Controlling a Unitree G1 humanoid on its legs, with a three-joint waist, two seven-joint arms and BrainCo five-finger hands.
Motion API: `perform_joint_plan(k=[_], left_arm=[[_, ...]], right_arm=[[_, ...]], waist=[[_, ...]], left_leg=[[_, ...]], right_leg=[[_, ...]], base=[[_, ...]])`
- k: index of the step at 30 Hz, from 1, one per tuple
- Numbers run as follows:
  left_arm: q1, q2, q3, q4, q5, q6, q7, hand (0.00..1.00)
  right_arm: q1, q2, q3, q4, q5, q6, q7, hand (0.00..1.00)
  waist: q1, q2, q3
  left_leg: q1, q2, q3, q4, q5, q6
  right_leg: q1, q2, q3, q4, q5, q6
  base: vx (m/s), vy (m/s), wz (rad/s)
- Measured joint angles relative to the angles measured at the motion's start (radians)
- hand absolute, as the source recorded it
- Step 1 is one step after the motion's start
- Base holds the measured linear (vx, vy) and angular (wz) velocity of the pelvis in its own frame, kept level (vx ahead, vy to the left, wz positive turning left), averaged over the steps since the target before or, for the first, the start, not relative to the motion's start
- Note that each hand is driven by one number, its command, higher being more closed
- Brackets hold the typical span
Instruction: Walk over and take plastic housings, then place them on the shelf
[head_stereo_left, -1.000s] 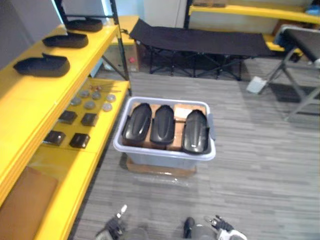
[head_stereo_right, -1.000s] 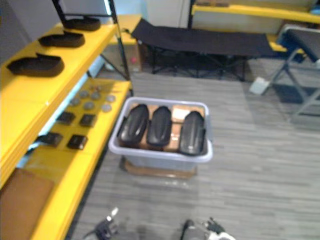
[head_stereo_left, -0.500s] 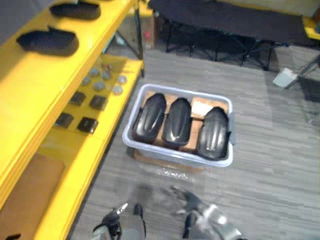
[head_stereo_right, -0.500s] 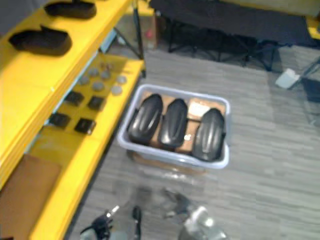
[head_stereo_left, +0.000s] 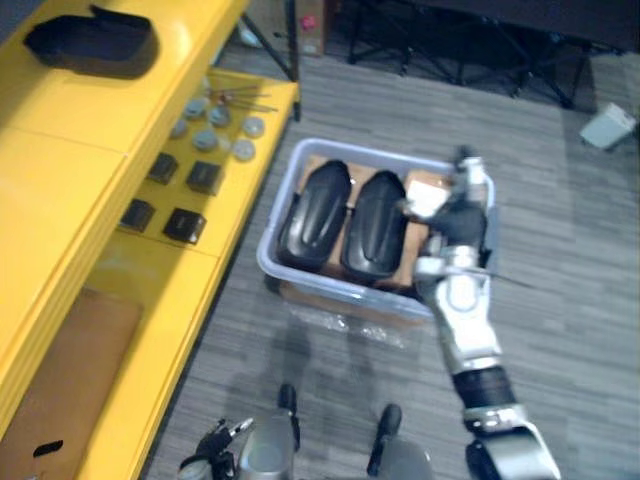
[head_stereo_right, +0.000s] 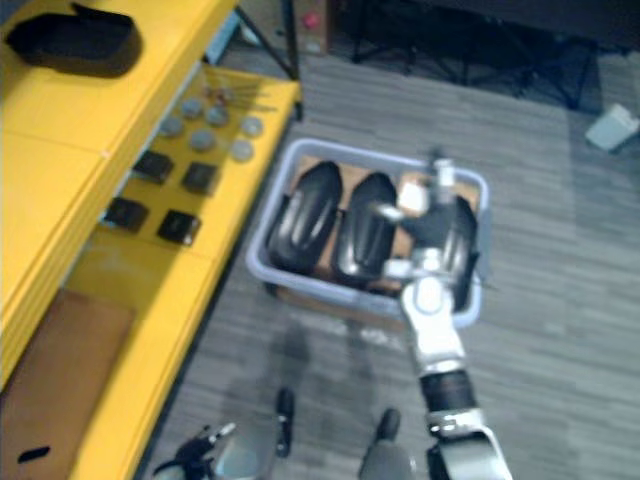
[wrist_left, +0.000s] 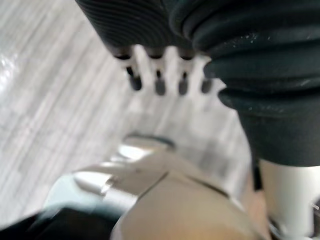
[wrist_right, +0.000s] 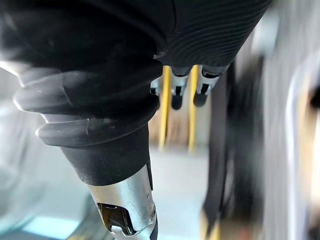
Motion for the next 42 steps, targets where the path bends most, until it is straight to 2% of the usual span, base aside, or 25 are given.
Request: perform_joint_plan(k=[4,8,10,12,13,16,20,21,23,28,34,39,42], left_arm=[[-0.001,0.013,0.0,-0.051,-0.008,-0.048,0.075,0.0],[0.001,0.012,0.0,-0.065,-0.031,-0.064,0.095,0.0],[0.001,0.011,0.0,-0.07,-0.038,-0.078,0.095,0.0],[-0.009,0.008,-0.002,-0.075,-0.038,-0.084,0.094,0.0],[-0.013,0.006,-0.002,-0.08,-0.039,-0.084,0.093,0.0],[-0.014,0.003,-0.004,-0.079,-0.051,-0.083,0.087,0.0],[-0.016,-0.002,-0.011,-0.083,-0.13,-0.087,0.058,0.0],[-0.018,-0.009,-0.011,-0.082,-0.137,-0.086,0.051,0.0],[-0.018,-0.028,-0.016,-0.078,-0.147,-0.084,0.041,0.0],[-0.004,-0.042,-0.089,-0.06,-0.158,-0.077,-0.026,0.0],[-0.003,-0.048,-0.096,-0.06,-0.166,-0.08,-0.066,0.0],[-0.003,-0.046,-0.115,-0.06,-0.168,-0.085,-0.066,0.0],[-0.003,-0.046,-0.117,-0.06,-0.196,-0.084,-0.067,0.0]], right_arm=[[0.002,-0.077,-0.143,0.195,0.09,0.016,-0.033,0.0],[-0.038,-0.166,-0.167,0.386,0.104,0.024,-0.041,0.0],[-0.102,-0.241,-0.169,0.511,0.142,0.02,-0.056,0.0],[-0.152,-0.305,-0.178,0.61,0.193,0.017,-0.057,0.0],[-0.183,-0.341,-0.179,0.668,0.216,0.017,-0.056,0.0],[-0.226,-0.382,-0.178,0.755,0.248,0.018,-0.031,0.0],[-0.271,-0.439,-0.178,0.891,0.266,0.018,0.018,0.0],[-0.287,-0.458,-0.178,0.922,0.269,0.019,0.032,0.0],[-0.316,-0.486,-0.178,0.954,0.269,0.021,0.042,0.0],[-0.402,-0.52,-0.156,0.982,0.246,0.03,0.057,0.0],[-0.442,-0.538,-0.065,0.963,0.195,0.026,0.05,0.0],[-0.475,-0.54,-0.033,0.954,0.168,0.015,0.032,0.0],[-0.479,-0.543,-0.008,0.954,0.168,0.034,0.048,0.0]], waist=[[0.004,-0.014,0.036],[0.01,-0.014,0.039],[0.019,-0.012,0.044],[0.023,-0.001,0.059],[0.034,0.006,0.074],[0.042,0.02,0.087],[0.051,0.059,0.108],[0.059,0.076,0.114],[0.059,0.107,0.13],[0.063,0.15,0.133],[0.068,0.166,0.134],[0.07,0.174,0.135],[0.073,0.174,0.135]], left_leg=[[-0.058,0.027,-0.013,0.036,-0.003,-0.006],[-0.11,0.028,-0.037,0.063,-0.003,-0.006],[-0.149,0.027,-0.052,0.085,-0.003,-0.005],[-0.184,0.026,-0.075,0.112,-0.005,-0.004],[-0.196,0.025,-0.081,0.127,-0.008,-0.003],[-0.216,0.016,-0.095,0.143,-0.012,0.0],[-0.257,-0.01,-0.121,0.177,-0.02,0.014],[-0.276,-0.014,-0.124,0.19,-0.02,0.016],[-0.293,-0.025,-0.133,0.205,-0.019,0.023],[-0.312,-0.049,-0.136,0.203,-0.009,0.038],[-0.325,-0.054,-0.14,0.199,-0.005,0.04],[-0.325,-0.054,-0.143,0.199,-0.004,0.04],[-0.325,-0.054,-0.144,0.199,-0.004,0.039]], right_leg=[[-0.037,0.03,-0.002,0.002,0.006,-0.016],[-0.062,0.037,-0.02,0.003,0.007,-0.018],[-0.09,0.035,-0.032,0.012,0.007,-0.018],[-0.106,0.035,-0.044,0.029,0.007,-0.018],[-0.114,0.035,-0.044,0.042,0.007,-0.018],[-0.128,0.027,-0.05,0.059,0.006,-0.018],[-0.15,-0.003,-0.076,0.105,-0.025,-0.005],[-0.17,-0.01,-0.078,0.126,-0.03,-0.003],[-0.179,-0.021,-0.088,0.144,-0.036,0.004],[-0.214,-0.052,-0.091,0.185,-0.051,0.014],[-0.231,-0.059,-0.094,0.202,-0.056,0.013],[-0.234,-0.059,-0.095,0.211,-0.061,0.011],[-0.236,-0.059,-0.095,0.215,-0.064,0.01]], base=[[-0.1,-0.06,-0.01],[-0.03,-0.007,0.15],[-0.03,0.013,0.17],[-0.01,0.034,0.26],[-0.01,0.045,0.19],[-0.02,0.051,0.15],[-0.04,0.064,0.23],[-0.05,0.056,0.17],[-0.04,0.052,0.16],[-0.02,0.032,0.1],[0.0,0.0,0.02],[0.0,-0.001,0.01],[0.0,0.0,0.0]])
